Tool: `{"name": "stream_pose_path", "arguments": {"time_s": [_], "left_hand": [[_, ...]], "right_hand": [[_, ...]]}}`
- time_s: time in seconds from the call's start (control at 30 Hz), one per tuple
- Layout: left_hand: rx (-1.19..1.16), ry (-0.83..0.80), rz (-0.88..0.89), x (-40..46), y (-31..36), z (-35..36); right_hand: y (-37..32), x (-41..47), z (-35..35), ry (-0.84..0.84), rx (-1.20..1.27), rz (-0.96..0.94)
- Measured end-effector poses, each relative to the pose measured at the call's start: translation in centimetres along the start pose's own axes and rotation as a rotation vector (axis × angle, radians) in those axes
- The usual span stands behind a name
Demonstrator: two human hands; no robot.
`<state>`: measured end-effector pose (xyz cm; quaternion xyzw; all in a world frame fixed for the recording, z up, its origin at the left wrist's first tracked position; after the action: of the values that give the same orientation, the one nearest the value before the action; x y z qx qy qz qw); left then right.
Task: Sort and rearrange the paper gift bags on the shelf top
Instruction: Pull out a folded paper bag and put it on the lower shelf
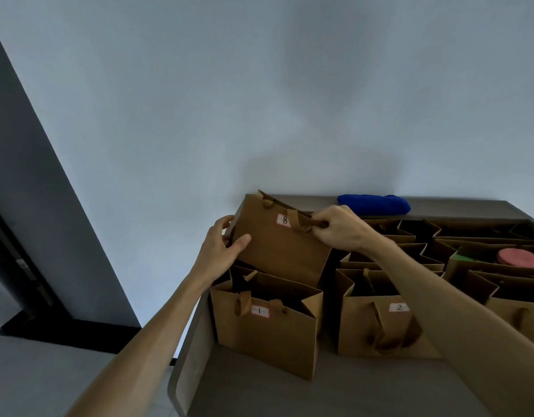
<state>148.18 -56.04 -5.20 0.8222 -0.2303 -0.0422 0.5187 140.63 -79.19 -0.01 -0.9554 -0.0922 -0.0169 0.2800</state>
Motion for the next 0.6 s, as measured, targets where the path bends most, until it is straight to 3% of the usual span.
{"name": "stream_pose_path", "arguments": {"time_s": [0.13,0.23,0.3,0.4,0.6], "left_hand": [[-0.369,-0.001,-0.062,0.0,0.2,0.3],[-0.806,-0.091,-0.054,0.1,1.1,1.5],[-0.979,-0.169,-0.022,0.1,2.3,2.5],[-1.068,-0.205,-0.011,-0.4,4.0,3.6],[-1.056,-0.075,-0.057,-2.1,4.3,4.4]], "right_hand": [[-1.7,-1.3,-4.0,0.066,0.040,-0.040],[-2.5,-2.2,-5.9,0.105,0.086,-0.046],[-2.8,-2.6,-6.6,0.119,0.128,-0.048],[-3.2,-3.2,-6.7,0.104,0.156,-0.048],[-3.5,-5.3,-6.6,0.138,0.222,-0.036]]}}
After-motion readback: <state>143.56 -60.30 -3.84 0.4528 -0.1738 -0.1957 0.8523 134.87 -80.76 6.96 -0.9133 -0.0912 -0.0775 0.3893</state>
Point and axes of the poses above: each hand's wrist, its own x-axis towards the middle knuckle, its own z-axis out of the palm, y = z × x, the point moved 7 cm from there along x, towards the middle knuckle, and after that the axes turned 10 degrees about -y, right-handed, at the moved point
